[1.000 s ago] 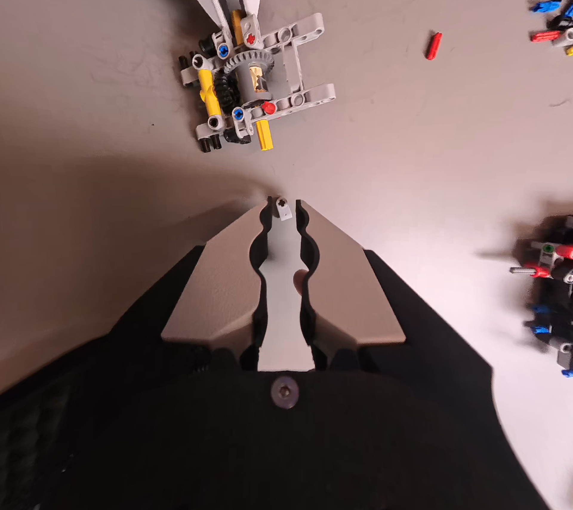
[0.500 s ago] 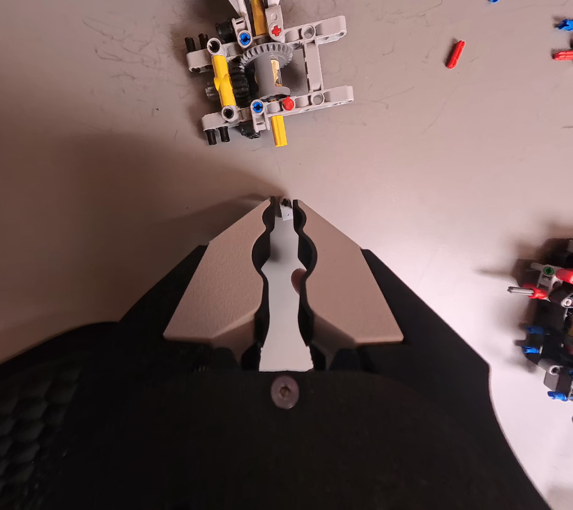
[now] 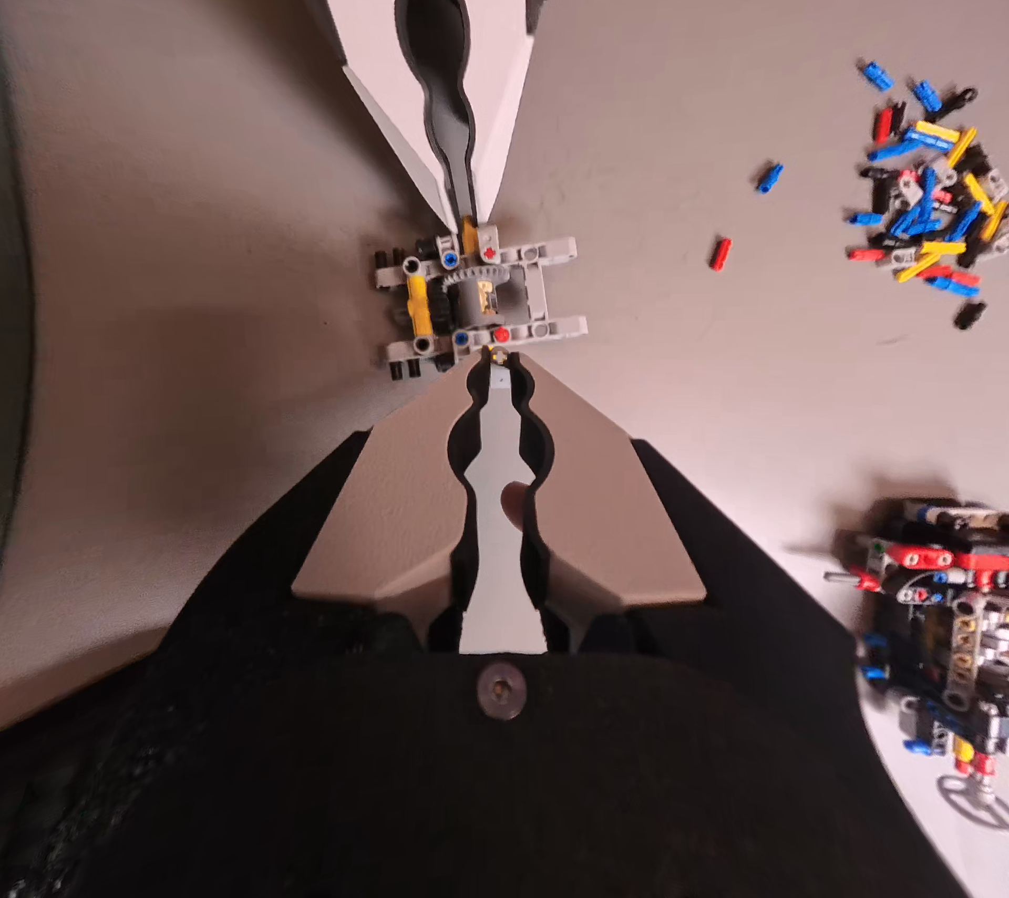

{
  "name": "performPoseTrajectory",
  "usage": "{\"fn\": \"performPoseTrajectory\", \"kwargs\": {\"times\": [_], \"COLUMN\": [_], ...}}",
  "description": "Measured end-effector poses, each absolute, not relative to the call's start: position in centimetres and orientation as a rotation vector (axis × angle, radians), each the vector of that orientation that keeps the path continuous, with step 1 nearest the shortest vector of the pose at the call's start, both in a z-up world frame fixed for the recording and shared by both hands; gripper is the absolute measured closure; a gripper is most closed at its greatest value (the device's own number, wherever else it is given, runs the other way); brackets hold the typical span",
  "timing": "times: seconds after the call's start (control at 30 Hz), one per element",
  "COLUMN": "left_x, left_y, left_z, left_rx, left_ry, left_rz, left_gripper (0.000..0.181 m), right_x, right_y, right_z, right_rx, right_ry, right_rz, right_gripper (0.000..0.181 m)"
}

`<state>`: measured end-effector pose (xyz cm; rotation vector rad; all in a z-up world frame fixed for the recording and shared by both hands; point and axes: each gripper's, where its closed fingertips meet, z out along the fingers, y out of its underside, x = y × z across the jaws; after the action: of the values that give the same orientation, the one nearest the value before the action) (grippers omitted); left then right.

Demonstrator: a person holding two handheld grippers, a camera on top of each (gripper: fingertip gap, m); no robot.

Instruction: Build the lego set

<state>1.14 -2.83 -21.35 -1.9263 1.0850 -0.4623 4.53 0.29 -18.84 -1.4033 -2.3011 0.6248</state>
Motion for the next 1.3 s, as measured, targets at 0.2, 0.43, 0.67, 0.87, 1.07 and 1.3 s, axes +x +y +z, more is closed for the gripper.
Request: {"fn": "performPoseTrajectory", "kwargs": {"times": [0.2, 0.43, 0.67, 0.87, 1.07, 1.3], "left_x": [1.5, 1.3, 1.1, 0.9, 2.1, 2.8], "left_y": [-3.0, -3.2, -3.1, -1.7, -2.1, -2.7], "left_z": [-21.8, -21.7, -20.8, -20.9, -21.3, -21.5], "left_rx": [-1.938, -1.941, -1.984, -1.976, -2.003, -2.005], "left_ry": [1.122, 1.107, 0.980, 1.021, 1.050, 1.032], "left_rz": [-0.428, -0.456, -0.680, -0.653, -0.748, -0.620], "left_gripper": [0.181, 0.181, 0.151, 0.125, 0.135, 0.146], "right_x": [3.6, 3.7, 4.6, 4.8, 4.8, 4.8], "right_y": [-0.1, 0.3, 0.7, 0.3, 0.3, 0.0], "right_z": [-19.7, -19.3, -19.4, -20.1, -20.0, -20.0], "right_rx": [-1.368, -1.413, -1.499, -1.547, -1.548, -1.556], "right_ry": [-2.393, -2.399, -2.307, -2.217, -2.157, -2.144], "right_rz": [0.530, 0.534, 0.553, 0.592, 0.606, 0.624], "right_gripper": [0.176, 0.175, 0.176, 0.176, 0.176, 0.176]}}
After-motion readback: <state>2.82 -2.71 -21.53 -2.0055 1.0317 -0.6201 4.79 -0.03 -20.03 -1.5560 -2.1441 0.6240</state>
